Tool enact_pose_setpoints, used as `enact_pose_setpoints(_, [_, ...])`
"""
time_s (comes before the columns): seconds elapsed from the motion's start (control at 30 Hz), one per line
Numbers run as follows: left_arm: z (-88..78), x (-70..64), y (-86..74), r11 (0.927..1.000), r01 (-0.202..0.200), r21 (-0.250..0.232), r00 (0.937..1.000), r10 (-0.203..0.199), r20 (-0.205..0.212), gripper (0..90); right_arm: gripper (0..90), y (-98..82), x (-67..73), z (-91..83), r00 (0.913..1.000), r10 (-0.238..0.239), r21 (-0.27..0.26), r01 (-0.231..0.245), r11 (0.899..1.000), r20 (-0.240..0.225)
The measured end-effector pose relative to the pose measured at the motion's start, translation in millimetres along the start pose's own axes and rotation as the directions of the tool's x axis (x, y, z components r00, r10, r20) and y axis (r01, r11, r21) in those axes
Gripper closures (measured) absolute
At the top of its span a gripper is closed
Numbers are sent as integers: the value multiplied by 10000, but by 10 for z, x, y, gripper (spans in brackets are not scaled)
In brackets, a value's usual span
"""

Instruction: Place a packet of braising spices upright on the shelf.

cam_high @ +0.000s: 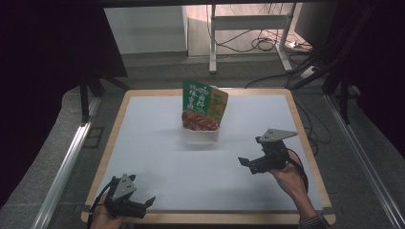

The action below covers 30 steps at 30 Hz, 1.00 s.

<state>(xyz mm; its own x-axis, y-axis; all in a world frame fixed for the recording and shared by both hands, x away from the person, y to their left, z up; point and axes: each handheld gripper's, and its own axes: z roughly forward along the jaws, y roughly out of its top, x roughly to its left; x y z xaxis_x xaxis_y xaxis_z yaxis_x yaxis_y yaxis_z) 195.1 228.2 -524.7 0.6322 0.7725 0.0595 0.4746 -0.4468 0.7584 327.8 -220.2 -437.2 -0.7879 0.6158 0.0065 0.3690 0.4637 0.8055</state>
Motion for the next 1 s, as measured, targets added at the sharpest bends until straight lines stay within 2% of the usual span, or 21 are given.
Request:
enact_pose_setpoints(0.3, [5, -7, 3, 10000, -71, 54, 10000, 71, -19, 0, 0, -111, 41, -162, 9998, 122, -77, -121, 9999, 137])
enact_pose_setpoints(0.67, [8, -11, 5, 9999, -78, 75, 10000, 78, -47, 0, 0, -333, 94, -289, 9987, 319, -169, -312, 9994, 404])
enact_pose_setpoints(1.0, [10, -12, 6, 9999, -96, 94, 9999, 97, -63, 0, 1, -505, 139, -407, 9959, 270, -389, -237, 9990, 865])
